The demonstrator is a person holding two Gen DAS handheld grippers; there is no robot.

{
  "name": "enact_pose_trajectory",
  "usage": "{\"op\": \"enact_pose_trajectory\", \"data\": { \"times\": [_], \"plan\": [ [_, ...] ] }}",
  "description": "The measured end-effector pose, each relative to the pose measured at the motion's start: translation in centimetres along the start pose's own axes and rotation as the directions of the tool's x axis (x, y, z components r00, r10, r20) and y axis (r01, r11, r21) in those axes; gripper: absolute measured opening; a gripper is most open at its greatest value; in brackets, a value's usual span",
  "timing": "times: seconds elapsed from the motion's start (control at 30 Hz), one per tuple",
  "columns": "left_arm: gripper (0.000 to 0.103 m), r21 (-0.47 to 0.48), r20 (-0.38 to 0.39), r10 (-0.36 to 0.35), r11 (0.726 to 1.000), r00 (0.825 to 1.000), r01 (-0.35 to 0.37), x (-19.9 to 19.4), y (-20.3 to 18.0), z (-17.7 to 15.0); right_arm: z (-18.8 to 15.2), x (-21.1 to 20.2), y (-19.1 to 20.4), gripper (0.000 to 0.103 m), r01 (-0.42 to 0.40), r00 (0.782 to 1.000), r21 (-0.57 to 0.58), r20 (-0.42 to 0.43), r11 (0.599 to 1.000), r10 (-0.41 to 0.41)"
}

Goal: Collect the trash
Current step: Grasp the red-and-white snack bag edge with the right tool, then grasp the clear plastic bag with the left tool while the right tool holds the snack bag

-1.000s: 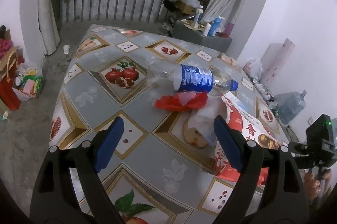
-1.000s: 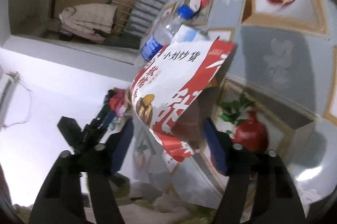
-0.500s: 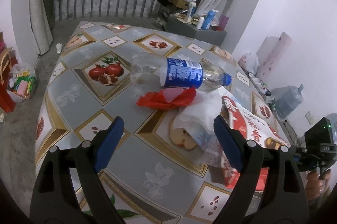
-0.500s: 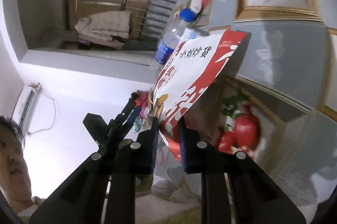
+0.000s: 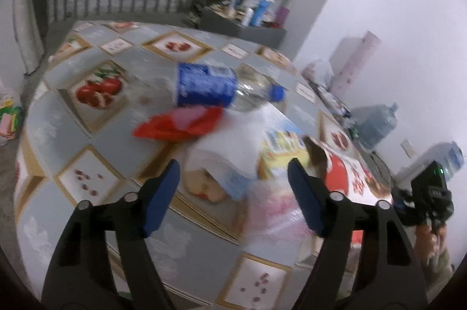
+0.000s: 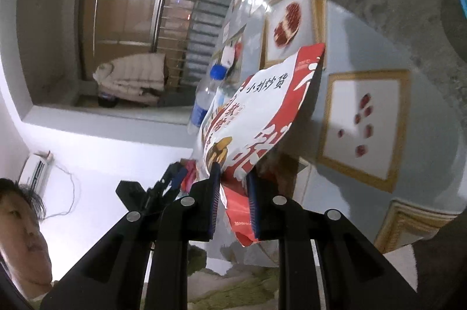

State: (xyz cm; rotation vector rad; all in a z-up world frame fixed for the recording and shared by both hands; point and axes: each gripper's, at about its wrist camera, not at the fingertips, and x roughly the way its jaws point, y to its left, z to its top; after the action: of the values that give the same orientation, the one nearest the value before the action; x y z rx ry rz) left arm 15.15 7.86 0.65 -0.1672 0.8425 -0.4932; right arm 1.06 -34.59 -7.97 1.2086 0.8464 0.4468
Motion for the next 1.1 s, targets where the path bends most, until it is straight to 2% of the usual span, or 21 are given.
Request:
{"op": "enact_pose_trajectory", "data": {
  "times": [0.2, 0.4, 0.63, 0.8, 1.1],
  "plan": [
    [0.055, 0.001, -0.103, -0.063, 0.998, 0.993, 0.063, 1.1, -1.2, -2.6, 0.1, -0.6, -0.3, 0.018, 0.022, 1.000, 0.005, 0.021, 1.000, -0.022],
    [0.051, -0.043, -0.164, -0.076, 0.997, 0.984, 0.070, 2.7, -1.2, -4.5, 0.0, -0.6, -0.7, 0.018, 0.023, 0.999, 0.021, 0.028, 1.000, -0.023],
    [0.040, -0.072, -0.173, -0.088, 0.995, 0.981, 0.076, 3.9, -1.0, -4.9, -0.1, -0.1, -0.5, 0.018, 0.023, 0.999, 0.022, 0.031, 0.999, -0.024],
    [0.038, -0.082, -0.174, -0.094, 0.993, 0.980, 0.081, 4.3, -1.1, -4.6, -0.3, -0.2, -0.8, 0.018, 0.019, 0.999, 0.029, 0.035, 0.999, -0.020],
    [0.022, -0.081, -0.154, -0.104, 0.992, 0.983, 0.092, 3.6, -1.2, -4.6, -0.3, -0.2, -0.9, 0.018, 0.019, 0.999, 0.027, 0.035, 0.999, -0.020]
  ]
}}
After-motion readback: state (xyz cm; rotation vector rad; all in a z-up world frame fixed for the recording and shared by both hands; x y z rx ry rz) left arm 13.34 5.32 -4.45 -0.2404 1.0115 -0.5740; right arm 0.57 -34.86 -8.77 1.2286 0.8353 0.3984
